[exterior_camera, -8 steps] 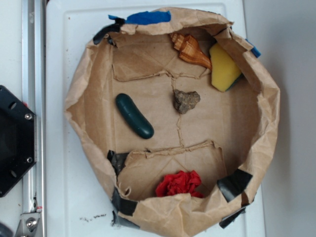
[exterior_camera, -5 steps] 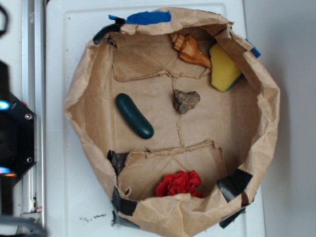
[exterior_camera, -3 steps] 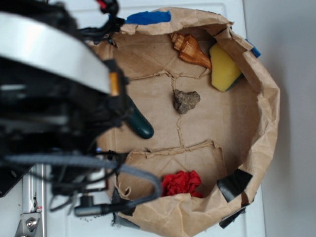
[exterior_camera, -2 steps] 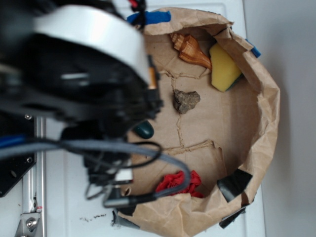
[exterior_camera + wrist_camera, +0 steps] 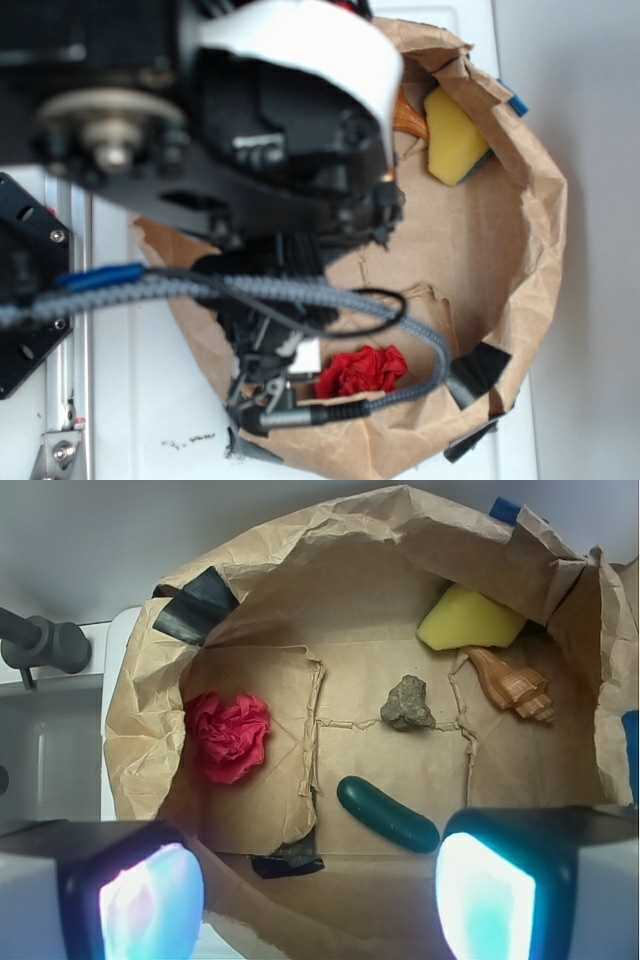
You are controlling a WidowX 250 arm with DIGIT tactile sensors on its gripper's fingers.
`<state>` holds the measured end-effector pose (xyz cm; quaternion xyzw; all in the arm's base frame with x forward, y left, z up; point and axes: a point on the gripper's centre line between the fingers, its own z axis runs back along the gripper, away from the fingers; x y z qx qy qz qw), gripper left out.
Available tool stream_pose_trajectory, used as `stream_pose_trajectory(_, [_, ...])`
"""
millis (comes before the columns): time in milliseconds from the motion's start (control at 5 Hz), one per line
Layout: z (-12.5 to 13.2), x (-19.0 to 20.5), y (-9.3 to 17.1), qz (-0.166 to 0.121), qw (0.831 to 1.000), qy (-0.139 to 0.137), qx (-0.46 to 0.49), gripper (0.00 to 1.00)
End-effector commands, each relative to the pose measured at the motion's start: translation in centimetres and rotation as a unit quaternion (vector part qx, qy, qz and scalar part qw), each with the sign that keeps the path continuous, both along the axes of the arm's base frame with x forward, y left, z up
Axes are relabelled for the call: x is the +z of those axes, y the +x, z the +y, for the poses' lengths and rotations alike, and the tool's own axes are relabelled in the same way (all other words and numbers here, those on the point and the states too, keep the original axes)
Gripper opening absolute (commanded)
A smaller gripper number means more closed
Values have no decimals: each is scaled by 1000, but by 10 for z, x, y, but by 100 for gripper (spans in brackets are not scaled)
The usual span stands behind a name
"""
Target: Grab the rock.
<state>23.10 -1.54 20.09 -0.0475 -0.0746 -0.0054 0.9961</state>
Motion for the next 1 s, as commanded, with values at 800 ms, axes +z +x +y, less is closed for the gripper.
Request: stream_pose_trajectory(800, [23, -112, 73, -15, 993, 98, 71, 100])
